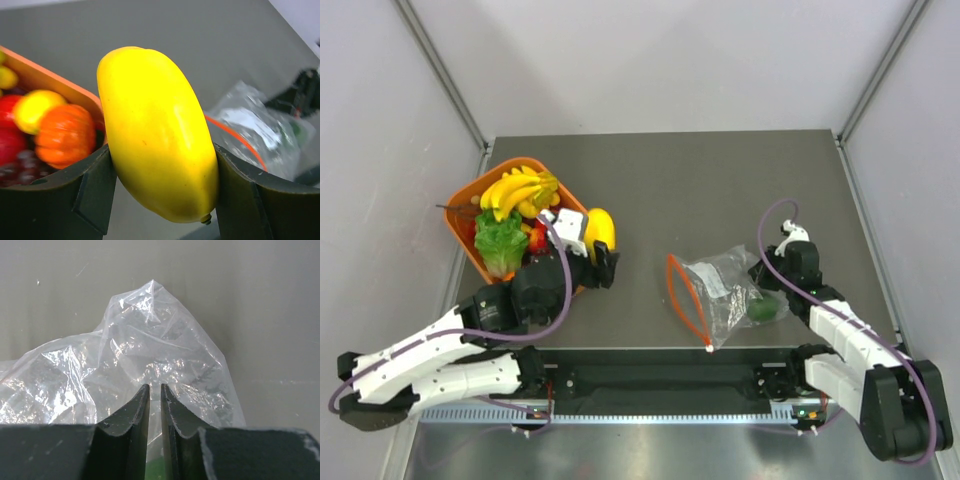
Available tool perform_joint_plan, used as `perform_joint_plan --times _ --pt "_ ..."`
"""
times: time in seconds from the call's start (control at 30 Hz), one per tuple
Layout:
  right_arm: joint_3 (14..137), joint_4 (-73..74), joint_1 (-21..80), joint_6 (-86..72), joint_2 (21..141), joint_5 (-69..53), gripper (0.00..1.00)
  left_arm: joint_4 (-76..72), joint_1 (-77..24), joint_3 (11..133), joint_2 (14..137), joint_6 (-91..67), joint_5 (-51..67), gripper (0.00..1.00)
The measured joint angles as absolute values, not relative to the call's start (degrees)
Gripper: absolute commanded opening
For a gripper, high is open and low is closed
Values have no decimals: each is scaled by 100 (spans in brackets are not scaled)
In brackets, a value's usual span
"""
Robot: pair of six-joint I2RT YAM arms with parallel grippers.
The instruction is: Open the zip-top bag and remove the fake food
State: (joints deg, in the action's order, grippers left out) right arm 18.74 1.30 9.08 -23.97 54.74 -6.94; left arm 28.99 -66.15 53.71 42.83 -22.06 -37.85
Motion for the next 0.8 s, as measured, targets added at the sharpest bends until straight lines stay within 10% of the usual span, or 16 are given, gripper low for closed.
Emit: perform_joint_plan --times 0.43,0.8 --pt "1800 51 681 -2355 5474 -1031 15 3022 -2733 5881 5323 -1382 -2180 15" --pt "1756 8 574 -2355 5459 -1197 15 3131 -1957 5461 5227 -1219 -1675 16"
